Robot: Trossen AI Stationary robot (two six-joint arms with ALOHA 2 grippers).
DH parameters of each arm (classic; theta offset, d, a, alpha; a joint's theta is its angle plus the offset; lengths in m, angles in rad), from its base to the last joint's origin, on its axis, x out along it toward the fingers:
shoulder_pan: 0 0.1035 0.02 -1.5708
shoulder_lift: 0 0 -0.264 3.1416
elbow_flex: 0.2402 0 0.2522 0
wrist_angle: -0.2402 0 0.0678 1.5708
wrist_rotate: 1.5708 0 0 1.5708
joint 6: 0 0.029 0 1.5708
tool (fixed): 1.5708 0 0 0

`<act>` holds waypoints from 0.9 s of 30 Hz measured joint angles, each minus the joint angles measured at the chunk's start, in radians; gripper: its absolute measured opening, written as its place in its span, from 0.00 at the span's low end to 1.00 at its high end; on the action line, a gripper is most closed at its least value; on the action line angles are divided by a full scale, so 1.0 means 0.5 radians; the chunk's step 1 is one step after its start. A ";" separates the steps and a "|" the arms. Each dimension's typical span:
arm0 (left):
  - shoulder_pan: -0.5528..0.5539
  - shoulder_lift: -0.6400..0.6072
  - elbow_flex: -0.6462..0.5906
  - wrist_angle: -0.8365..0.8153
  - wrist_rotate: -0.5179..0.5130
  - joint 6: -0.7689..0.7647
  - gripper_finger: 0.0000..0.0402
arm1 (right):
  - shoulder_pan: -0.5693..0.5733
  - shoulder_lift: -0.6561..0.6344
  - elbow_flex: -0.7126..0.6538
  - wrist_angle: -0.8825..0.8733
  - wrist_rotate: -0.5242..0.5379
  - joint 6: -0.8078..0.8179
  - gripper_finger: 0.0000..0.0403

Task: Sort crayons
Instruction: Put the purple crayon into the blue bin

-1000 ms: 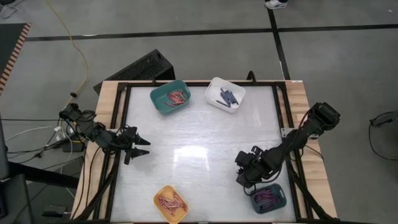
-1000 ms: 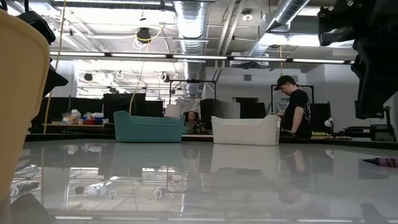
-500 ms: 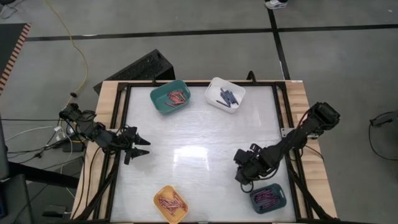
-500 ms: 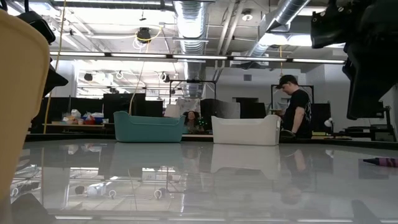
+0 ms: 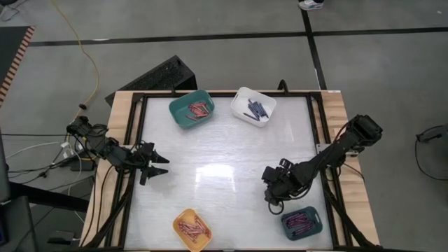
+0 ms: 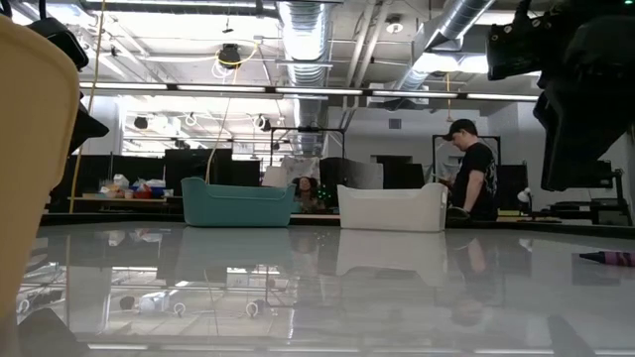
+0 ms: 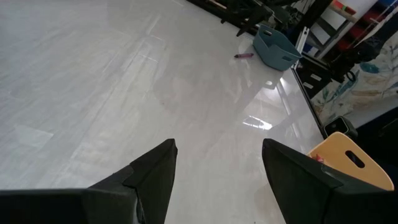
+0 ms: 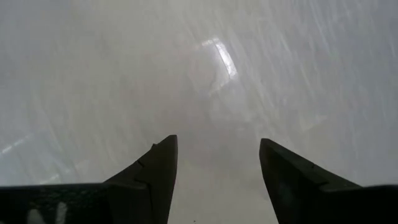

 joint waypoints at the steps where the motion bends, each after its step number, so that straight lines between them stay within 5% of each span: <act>1: 0.000 0.000 0.000 0.000 0.000 0.000 0.57 | 0.000 0.000 0.000 0.000 0.000 0.001 0.55; 27: 0.000 0.000 0.000 0.000 0.000 0.000 0.57 | -0.025 0.000 0.000 0.016 0.040 0.017 0.55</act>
